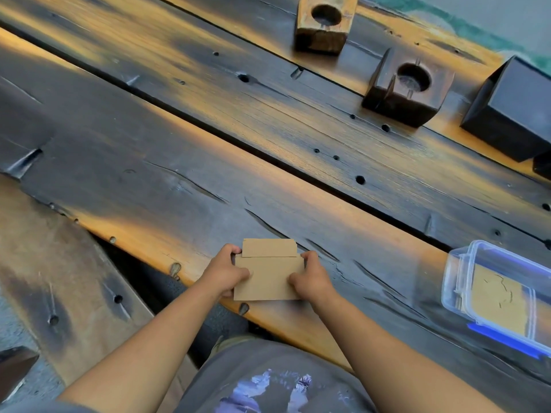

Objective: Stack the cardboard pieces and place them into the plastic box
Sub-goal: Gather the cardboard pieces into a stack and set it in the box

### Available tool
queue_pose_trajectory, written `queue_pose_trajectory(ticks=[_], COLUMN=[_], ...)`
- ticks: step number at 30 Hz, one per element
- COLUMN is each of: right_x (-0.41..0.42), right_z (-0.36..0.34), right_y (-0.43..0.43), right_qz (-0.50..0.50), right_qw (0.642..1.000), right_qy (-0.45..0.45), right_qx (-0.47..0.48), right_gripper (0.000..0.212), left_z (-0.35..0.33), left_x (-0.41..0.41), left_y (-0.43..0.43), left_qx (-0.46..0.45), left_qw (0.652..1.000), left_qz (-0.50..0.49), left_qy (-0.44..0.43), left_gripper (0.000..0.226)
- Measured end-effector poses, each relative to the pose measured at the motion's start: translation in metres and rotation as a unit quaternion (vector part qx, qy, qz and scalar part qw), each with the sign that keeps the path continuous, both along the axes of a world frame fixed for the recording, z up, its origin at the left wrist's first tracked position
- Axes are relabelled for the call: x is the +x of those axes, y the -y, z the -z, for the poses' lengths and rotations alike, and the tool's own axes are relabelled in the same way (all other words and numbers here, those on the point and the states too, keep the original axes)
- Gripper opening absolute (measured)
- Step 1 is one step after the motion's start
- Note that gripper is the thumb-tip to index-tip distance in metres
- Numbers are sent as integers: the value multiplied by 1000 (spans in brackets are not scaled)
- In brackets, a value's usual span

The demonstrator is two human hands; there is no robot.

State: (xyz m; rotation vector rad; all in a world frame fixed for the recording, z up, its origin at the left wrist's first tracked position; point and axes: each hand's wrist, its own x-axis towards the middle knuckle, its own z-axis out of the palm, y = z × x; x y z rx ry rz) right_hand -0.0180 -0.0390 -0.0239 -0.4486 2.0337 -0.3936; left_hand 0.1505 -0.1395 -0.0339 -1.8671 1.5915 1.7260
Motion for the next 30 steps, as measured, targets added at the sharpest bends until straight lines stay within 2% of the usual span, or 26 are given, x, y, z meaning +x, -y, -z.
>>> queue_pose_trajectory(ticks=[4,9,13,18,30], right_x=[-12,-29,-58,-106,-226], right_z=[-1,-10,-24,-47,-92], right_y=[-11,-31,-55,-90,-203], right_qz=[-52,-63,-54,-36,36], right_qw=[998,995,993,991,981], right_qy=[-38,-75,-100,-125,-175], right_qx=[10,-14,-30,-30,-74], right_gripper=[36,60,68,61,50], left_z=[-3,-11,-25,-45,-92], left_x=[-12,-41,-78,-133,-266], left_y=[-8,-17,-27,-57,-155], left_qx=[11,-33,-102,-159,-235], left_qw=[1000,995,981,959,926], left_qz=[-5,94,168,233,292], left_qy=[-21,-1,-7,-9,-48], left_gripper=[40,46,58,56,51])
